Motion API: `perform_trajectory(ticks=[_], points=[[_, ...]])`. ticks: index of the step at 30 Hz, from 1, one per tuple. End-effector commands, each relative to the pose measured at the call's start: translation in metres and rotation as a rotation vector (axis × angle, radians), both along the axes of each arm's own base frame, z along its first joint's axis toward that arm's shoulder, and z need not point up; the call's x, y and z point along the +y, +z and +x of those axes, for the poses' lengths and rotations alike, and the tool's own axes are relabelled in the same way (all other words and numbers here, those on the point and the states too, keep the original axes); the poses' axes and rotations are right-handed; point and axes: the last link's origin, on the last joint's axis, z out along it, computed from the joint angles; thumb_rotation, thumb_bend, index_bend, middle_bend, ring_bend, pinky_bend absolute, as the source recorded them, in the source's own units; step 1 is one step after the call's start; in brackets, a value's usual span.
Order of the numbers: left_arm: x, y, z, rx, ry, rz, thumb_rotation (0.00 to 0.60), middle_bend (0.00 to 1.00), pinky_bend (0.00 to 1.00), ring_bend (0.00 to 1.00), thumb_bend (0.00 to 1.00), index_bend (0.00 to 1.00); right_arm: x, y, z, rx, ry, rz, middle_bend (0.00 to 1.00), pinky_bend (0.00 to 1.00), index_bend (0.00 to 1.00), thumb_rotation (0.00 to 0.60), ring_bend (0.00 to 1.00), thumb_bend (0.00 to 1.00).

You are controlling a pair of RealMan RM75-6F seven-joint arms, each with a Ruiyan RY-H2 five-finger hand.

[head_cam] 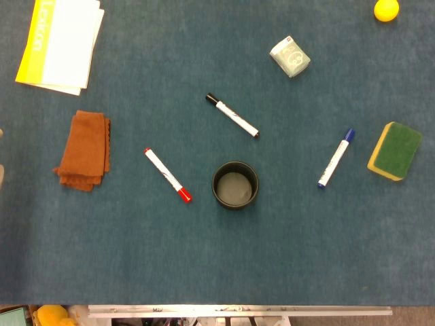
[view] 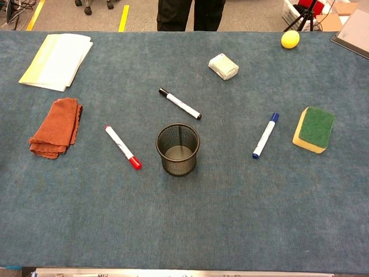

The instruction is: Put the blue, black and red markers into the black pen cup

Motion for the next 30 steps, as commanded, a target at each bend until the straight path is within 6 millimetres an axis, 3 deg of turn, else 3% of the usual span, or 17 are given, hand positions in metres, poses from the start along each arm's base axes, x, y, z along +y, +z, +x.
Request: perform_trajectory(ticks=[1, 12, 18, 25, 30], points=[[-0.001, -0.001, 0.0, 0.0, 0.001, -0.003, 0.6, 0.26, 0.2, 0.17, 0.33, 0.32, 0.0, 0.0, 0.0, -0.002, 0.0, 0.001, 0.41, 0.24, 0.41, 0.6, 0.29, 0.31], [-0.002, 0.0, 0.003, -0.006, -0.014, 0.0, 0.6, 0.25, 0.2, 0.17, 0.33, 0.32, -0.003, 0.001, 0.009, -0.016, 0.042, 0.023, 0.41, 0.24, 0.41, 0.6, 0.29, 0.31], [0.001, 0.003, 0.004, 0.011, -0.02, 0.004, 0.6, 0.25, 0.2, 0.17, 0.33, 0.32, -0.011, -0.004, 0.025, -0.041, 0.113, 0.073, 0.41, 0.24, 0.41, 0.6, 0.29, 0.31], [-0.002, 0.006, 0.001, 0.012, -0.005, 0.005, 0.6, 0.25, 0.2, 0.17, 0.33, 0.32, -0.018, -0.035, 0.04, -0.023, 0.195, 0.221, 0.41, 0.24, 0.44, 0.6, 0.28, 0.31], [-0.003, 0.008, 0.0, 0.01, -0.003, 0.009, 0.6, 0.25, 0.2, 0.17, 0.33, 0.32, -0.025, -0.059, 0.047, 0.013, 0.258, 0.297, 0.36, 0.21, 0.49, 0.6, 0.18, 0.31]])
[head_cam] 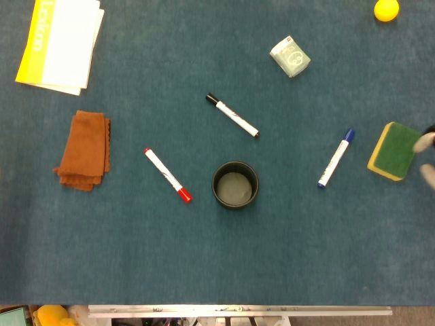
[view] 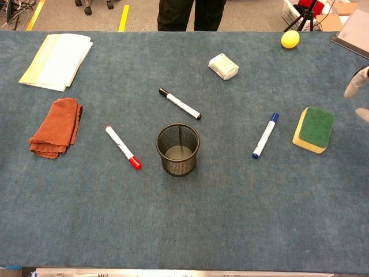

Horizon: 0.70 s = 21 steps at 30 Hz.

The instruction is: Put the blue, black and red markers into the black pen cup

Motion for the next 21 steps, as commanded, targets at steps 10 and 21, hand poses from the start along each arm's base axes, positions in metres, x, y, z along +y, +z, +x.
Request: perform_trajectory(ticks=[10, 21], points=[[-0.003, 0.002, -0.001, -0.007, 0.009, -0.006, 0.6, 0.25, 0.19, 0.17, 0.33, 0.32, -0.014, -0.057, 0.012, 0.09, 0.144, 0.127, 0.25, 0.03, 0.51, 0.6, 0.03, 0.3], [-0.003, 0.004, -0.002, -0.009, 0.018, -0.012, 0.6, 0.25, 0.18, 0.17, 0.33, 0.32, -0.029, -0.091, 0.013, 0.209, 0.213, 0.191, 0.25, 0.02, 0.51, 0.6, 0.02, 0.3]])
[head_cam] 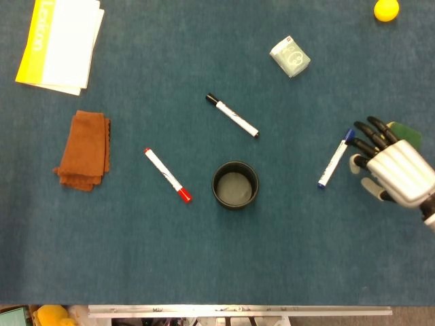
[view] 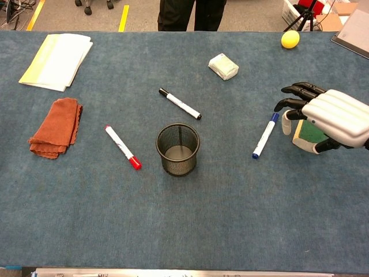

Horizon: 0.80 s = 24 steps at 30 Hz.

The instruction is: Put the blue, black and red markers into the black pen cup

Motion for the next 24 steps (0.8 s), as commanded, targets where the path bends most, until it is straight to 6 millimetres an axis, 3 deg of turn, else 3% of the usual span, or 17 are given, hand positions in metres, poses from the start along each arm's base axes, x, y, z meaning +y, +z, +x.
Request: perform_trajectory(ticks=[1, 13, 24], points=[[0.0, 0.0, 0.0, -0.003, -0.002, 0.0, 0.6, 0.25, 0.18, 0.17, 0.33, 0.32, -0.006, -0.01, -0.001, 0.043, 0.022, 0.013, 0.25, 0.02, 0.51, 0.6, 0.02, 0.3], [-0.002, 0.002, -0.002, -0.011, 0.005, -0.01, 0.6, 0.25, 0.18, 0.17, 0.33, 0.32, -0.021, -0.046, 0.003, 0.155, 0.085, 0.067, 0.25, 0.01, 0.51, 0.6, 0.02, 0.29], [-0.002, 0.002, -0.002, -0.012, 0.005, -0.012, 0.6, 0.25, 0.18, 0.17, 0.33, 0.31, -0.03, -0.055, 0.008, 0.159, 0.103, 0.067, 0.25, 0.01, 0.51, 0.6, 0.02, 0.25]])
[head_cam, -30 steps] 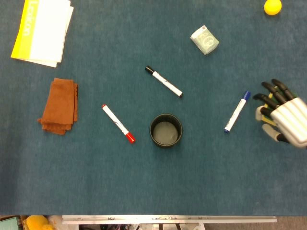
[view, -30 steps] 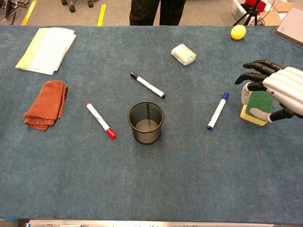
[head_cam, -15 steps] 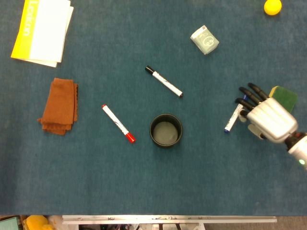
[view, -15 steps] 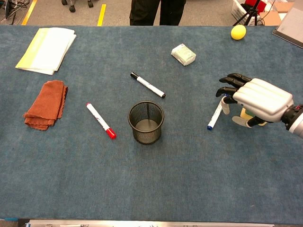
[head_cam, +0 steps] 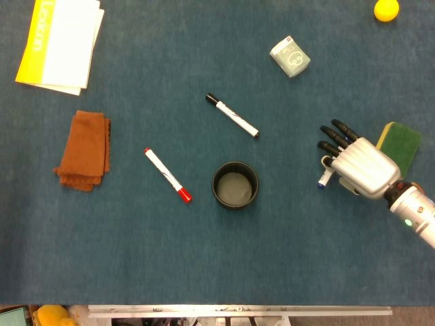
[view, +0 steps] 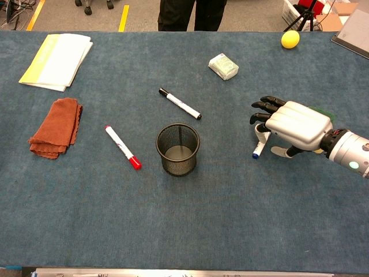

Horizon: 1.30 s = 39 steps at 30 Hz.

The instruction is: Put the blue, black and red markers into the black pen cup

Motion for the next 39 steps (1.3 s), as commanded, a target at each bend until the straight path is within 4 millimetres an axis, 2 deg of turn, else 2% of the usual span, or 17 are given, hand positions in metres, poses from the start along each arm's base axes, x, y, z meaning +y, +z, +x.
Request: perform_trajectory(ticks=[1, 14, 27, 39], points=[[0.0, 0.0, 0.0, -0.002, -0.002, 0.003, 0.6, 0.25, 0.18, 0.17, 0.33, 0.31, -0.002, -0.001, 0.002, -0.006, 0.001, -0.002, 0.25, 0.01, 0.51, 0.6, 0.02, 0.25], [0.0, 0.003, -0.001, 0.002, 0.003, 0.008, 0.6, 0.25, 0.18, 0.17, 0.33, 0.31, -0.006, -0.014, 0.009, 0.008, 0.011, 0.017, 0.25, 0.01, 0.51, 0.6, 0.02, 0.25], [-0.001, 0.004, 0.0, 0.0, -0.003, 0.014, 0.6, 0.25, 0.18, 0.17, 0.33, 0.31, -0.008, -0.018, 0.006, 0.048, 0.002, 0.029, 0.25, 0.01, 0.52, 0.6, 0.02, 0.25], [-0.002, 0.003, -0.002, 0.005, 0.003, 0.012, 0.6, 0.25, 0.18, 0.17, 0.33, 0.31, -0.013, -0.014, 0.009, 0.026, -0.022, 0.009, 0.26, 0.01, 0.63, 0.6, 0.01, 0.28]])
